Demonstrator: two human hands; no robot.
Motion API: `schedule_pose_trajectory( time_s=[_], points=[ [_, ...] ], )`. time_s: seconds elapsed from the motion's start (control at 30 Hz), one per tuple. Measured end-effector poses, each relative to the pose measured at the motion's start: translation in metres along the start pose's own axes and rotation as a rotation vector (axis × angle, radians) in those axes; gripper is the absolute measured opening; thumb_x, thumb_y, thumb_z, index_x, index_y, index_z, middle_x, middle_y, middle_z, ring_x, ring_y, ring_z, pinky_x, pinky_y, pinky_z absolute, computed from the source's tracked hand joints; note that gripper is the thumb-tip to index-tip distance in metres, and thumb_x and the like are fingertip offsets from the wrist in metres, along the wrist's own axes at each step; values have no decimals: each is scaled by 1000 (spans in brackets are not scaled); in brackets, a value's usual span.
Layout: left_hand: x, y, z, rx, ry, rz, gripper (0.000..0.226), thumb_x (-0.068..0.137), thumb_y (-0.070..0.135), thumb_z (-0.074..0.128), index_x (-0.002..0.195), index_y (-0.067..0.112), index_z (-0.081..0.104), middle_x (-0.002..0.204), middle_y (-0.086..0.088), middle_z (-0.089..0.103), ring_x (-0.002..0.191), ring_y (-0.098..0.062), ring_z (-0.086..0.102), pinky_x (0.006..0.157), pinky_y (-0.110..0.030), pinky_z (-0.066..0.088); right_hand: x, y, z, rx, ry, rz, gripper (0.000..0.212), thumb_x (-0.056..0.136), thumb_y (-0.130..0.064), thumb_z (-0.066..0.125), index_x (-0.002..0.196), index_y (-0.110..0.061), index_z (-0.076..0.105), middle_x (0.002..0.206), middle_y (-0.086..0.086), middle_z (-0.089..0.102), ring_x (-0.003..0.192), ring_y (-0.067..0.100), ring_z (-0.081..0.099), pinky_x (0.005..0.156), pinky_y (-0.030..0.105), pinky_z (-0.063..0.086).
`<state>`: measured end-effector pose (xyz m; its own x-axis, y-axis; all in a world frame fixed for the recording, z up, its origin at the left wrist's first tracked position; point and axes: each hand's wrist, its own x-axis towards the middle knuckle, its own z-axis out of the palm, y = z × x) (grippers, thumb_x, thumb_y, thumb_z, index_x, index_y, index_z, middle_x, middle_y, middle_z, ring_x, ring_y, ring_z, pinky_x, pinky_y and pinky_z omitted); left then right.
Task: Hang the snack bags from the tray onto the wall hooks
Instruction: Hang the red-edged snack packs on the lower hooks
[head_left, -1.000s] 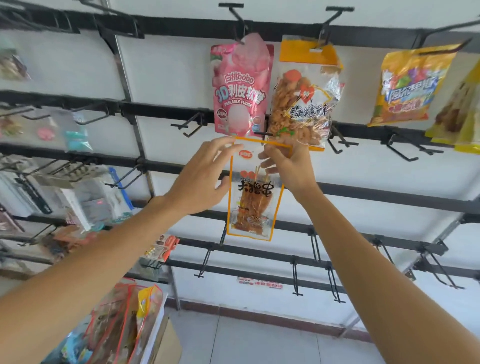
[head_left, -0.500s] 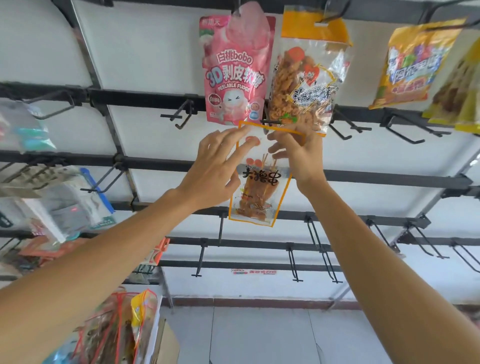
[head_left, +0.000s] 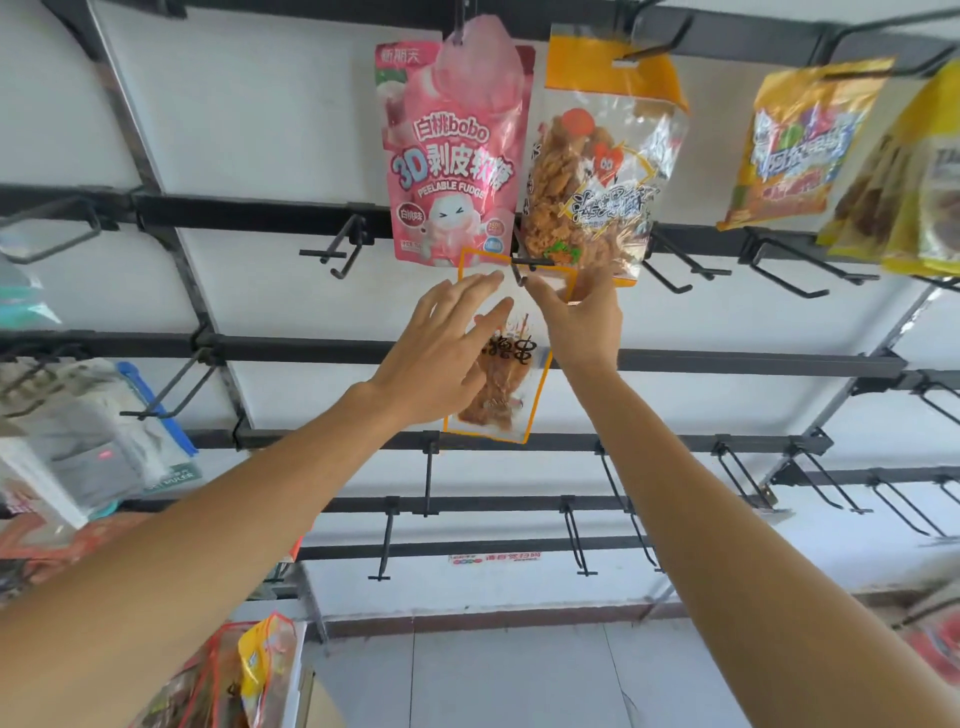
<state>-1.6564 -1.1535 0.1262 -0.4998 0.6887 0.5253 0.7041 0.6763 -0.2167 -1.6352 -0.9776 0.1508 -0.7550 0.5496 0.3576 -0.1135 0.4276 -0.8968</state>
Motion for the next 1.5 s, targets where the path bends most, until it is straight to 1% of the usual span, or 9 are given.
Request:
schedule_pose_trajectory(
  time_s=[0.1, 0.2, 0.27, 0.37, 0.6, 0.73, 0.97, 1.23, 1.5],
  points=[
    [3, -2, 11, 43, -41, 4, 68, 82, 19, 58, 147, 9, 41, 160, -18, 22, 148, -34, 16, 118, -54, 20, -9, 9, 3, -125, 181, -150, 32, 87, -25, 71, 96, -14, 42, 94, -2, 49, 89, 22, 48, 70, 30, 33],
    [6, -4, 22, 35, -46, -5, 70, 82, 20, 60, 149, 14, 39, 162, -15, 18, 150, -34, 13, 120, -53, 13, -14, 20, 4, -167, 76, -399, 14, 91, -15, 61, 102, -13, 53, 100, -1, 56, 90, 20, 52, 73, 32, 44],
    [5, -5, 31, 14, -60, -34, 71, 82, 21, 62, 149, 17, 40, 164, -13, 15, 151, -33, 11, 121, -53, 11, -16, 29, 3, -265, -19, -466, 27, 93, -13, 57, 119, -14, 61, 121, -1, 60, 109, 21, 54, 86, 31, 46],
    [-8, -2, 44, -35, -146, -60, 67, 85, 21, 60, 149, 21, 40, 165, -10, 11, 152, -31, 9, 121, -54, 12, -25, 49, -1, -401, -149, -413, 41, 96, -20, 55, 136, -17, 59, 147, 1, 51, 134, 23, 44, 104, 34, 40],
    [-69, -1, 48, -247, -505, -267, 61, 95, 24, 50, 153, 28, 29, 160, -1, 29, 146, -26, 27, 117, -45, 21, -59, 79, -5, -631, -633, -106, 52, 104, -47, 37, 151, -25, 41, 158, 4, 36, 146, 31, 30, 116, 49, 31],
    [-101, 14, 18, -214, -598, -399, 61, 97, 29, 48, 154, 28, 26, 155, 0, 40, 140, -27, 37, 111, -45, 26, -95, 57, -8, -640, -679, -165, 43, 103, -44, 34, 138, -26, 49, 146, 4, 46, 135, 36, 38, 110, 49, 34],
    [-195, 30, -24, -170, -620, -500, 56, 101, 33, 41, 154, 28, 26, 160, 2, 30, 145, -24, 30, 115, -44, 22, -176, 41, 24, -699, -933, -230, 63, 102, -56, 36, 157, -28, 24, 166, 3, 14, 152, 30, 12, 121, 51, 17],
    [-328, -12, -73, -178, -627, -687, 59, 97, 27, 50, 153, 28, 30, 155, -3, 38, 141, -26, 34, 113, -45, 30, -271, 20, 116, -643, -1218, -307, 62, 95, -66, 37, 153, -43, 30, 162, 3, 28, 148, 36, 24, 120, 51, 22],
    [-423, -67, -57, -174, -787, -784, 61, 97, 35, 49, 153, 23, 28, 157, -5, 35, 141, -27, 37, 111, -49, 34, -342, 24, 212, -623, -1339, -190, 87, 78, -81, 38, 152, -35, 35, 159, 5, 34, 144, 35, 33, 117, 50, 31]
  ],
)
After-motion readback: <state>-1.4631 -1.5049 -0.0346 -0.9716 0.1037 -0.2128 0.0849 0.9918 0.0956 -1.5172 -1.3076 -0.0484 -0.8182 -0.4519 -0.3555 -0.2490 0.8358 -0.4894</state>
